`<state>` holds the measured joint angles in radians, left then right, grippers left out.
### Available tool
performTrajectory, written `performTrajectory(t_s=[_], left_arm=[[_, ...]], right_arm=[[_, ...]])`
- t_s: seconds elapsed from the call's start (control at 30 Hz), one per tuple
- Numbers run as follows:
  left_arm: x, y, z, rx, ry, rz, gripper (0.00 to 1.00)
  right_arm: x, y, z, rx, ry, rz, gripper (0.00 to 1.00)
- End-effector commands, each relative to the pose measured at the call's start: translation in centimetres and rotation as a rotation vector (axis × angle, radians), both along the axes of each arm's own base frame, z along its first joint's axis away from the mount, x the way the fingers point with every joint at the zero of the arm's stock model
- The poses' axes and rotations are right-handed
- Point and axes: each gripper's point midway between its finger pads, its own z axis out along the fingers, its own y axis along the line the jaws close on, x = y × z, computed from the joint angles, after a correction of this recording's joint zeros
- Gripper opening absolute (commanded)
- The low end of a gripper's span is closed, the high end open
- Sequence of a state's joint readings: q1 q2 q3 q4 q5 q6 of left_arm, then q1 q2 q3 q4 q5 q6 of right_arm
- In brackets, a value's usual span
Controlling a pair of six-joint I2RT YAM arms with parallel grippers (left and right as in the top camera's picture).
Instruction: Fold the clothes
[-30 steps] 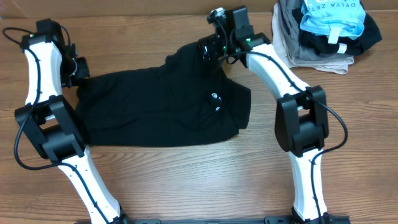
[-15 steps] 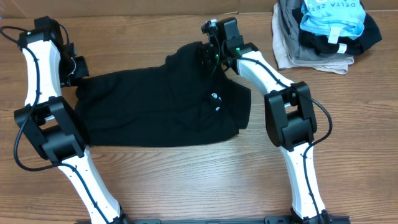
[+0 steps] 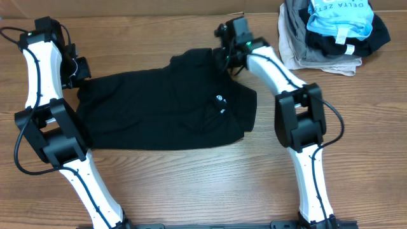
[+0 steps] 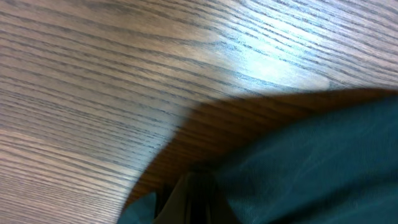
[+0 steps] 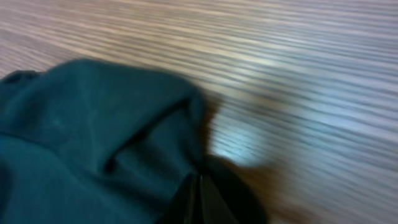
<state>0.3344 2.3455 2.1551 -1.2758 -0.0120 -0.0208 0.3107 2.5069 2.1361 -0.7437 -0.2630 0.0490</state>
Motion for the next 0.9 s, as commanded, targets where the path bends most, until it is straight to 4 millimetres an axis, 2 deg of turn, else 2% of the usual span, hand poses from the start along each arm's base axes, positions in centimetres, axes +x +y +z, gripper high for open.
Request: performTrajectory(t_s=[0.0,0.1,0.17,0.3,0.47,0.5,0.53,0.63,0.73,0.87], left_arm=[[0.5,0.1,1.7,0.011,-0.041,0.008,0.04],[0.4,0.1,1.6,0.011,-0.038,0.008,0.04],[0.4,0.1,1.6,0.01,-0.037,0.008,0.04],[0.4,0.1,1.7,0.011,-0.04,0.008,0.04],[0.4,0.1,1.7,0.01,-0.039,0.008,0.04],[0.4,0.1,1.7,0.01,-0.04,0.008,0.04],[0.4,0.1,1.7,0.011,-0.04,0.008,0.04],[0.6,0.2,1.7,0.012,-0.045,0.008,0.04],[0.7,0.2,1.7,0.014,-0.053,0.009,0.04],[0.9,0.2,1.7,0.013,-0.059,0.009,0.04]], right_arm=[[1.6,-2.2,7.7,0.003,-0.102,0.0,0.04],[-0.2,-2.9,9.7,-0.025,-0.049,0.02,0.04],[-1.7,-3.2,9.8,-0.036,0.011,0.024,0.04],[-5.7,-2.0,7.5,-0.08,0.163,0.076,0.04],[-10.3,0.5,4.3,-0.157,0.287,0.186,0.04],[-11.2,0.9,3.7,-0.174,0.31,0.206,0.09],[-11.8,1.0,3.4,-0.192,0.324,0.214,0.25],[-12.6,0.8,3.1,-0.237,0.34,0.22,0.51],[-11.4,1.2,4.1,-0.224,0.287,0.206,0.57],[-8.4,0.7,5.0,-0.274,0.158,0.166,0.75]])
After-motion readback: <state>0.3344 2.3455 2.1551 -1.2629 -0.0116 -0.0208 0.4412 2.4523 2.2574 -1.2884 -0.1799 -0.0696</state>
